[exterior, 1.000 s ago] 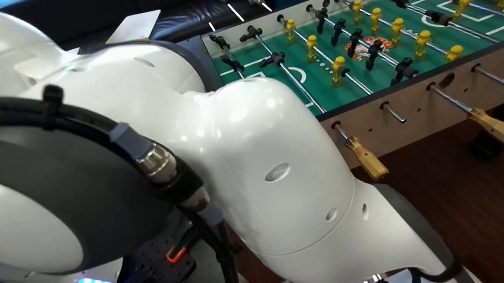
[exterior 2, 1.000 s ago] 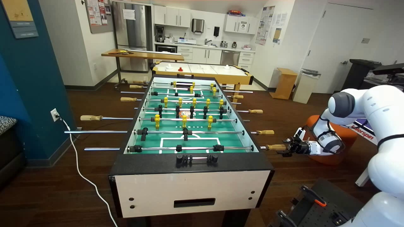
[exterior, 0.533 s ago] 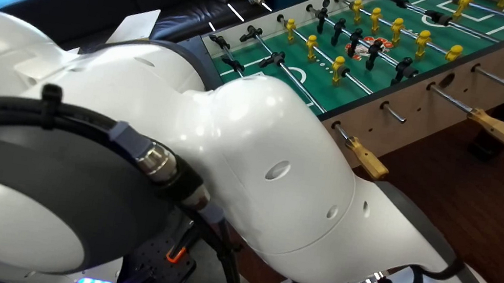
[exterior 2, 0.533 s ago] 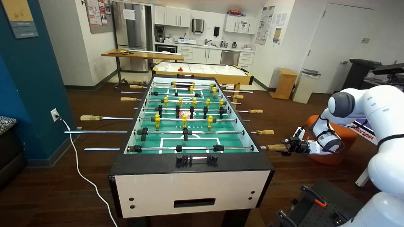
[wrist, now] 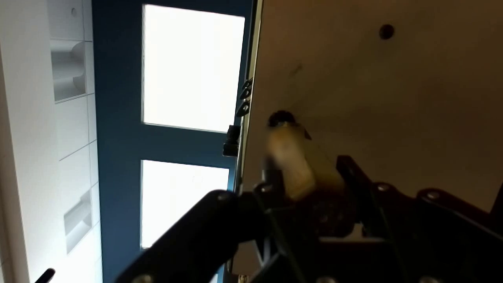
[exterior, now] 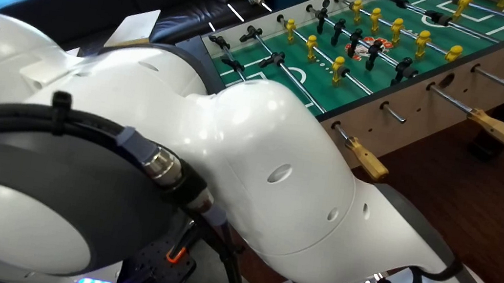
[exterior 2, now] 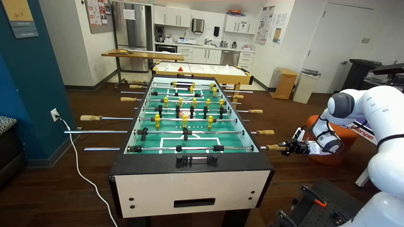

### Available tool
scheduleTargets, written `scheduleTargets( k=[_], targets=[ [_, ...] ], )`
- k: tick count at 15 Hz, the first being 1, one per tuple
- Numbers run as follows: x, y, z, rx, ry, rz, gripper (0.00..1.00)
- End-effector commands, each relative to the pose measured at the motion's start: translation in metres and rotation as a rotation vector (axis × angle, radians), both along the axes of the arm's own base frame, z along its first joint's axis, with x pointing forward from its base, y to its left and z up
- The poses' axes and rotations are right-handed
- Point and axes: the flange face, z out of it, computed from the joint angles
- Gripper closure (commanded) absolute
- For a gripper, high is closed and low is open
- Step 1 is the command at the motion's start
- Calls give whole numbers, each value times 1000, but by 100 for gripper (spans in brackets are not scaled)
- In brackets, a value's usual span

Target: Twist the first rod of the foosball table

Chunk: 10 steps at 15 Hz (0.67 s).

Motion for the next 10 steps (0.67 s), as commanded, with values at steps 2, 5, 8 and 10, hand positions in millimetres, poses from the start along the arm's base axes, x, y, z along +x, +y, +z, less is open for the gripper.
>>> scheduleTargets(
  k=[2, 5, 8, 10],
  targets=[
    [3, 0, 11, -23, -87, 19, 84],
    [0, 1, 15, -137, -227, 44, 84],
    [-5, 2, 18, -253, -347, 59, 84],
    [-7, 2, 19, -324, -433, 66, 84]
  ],
)
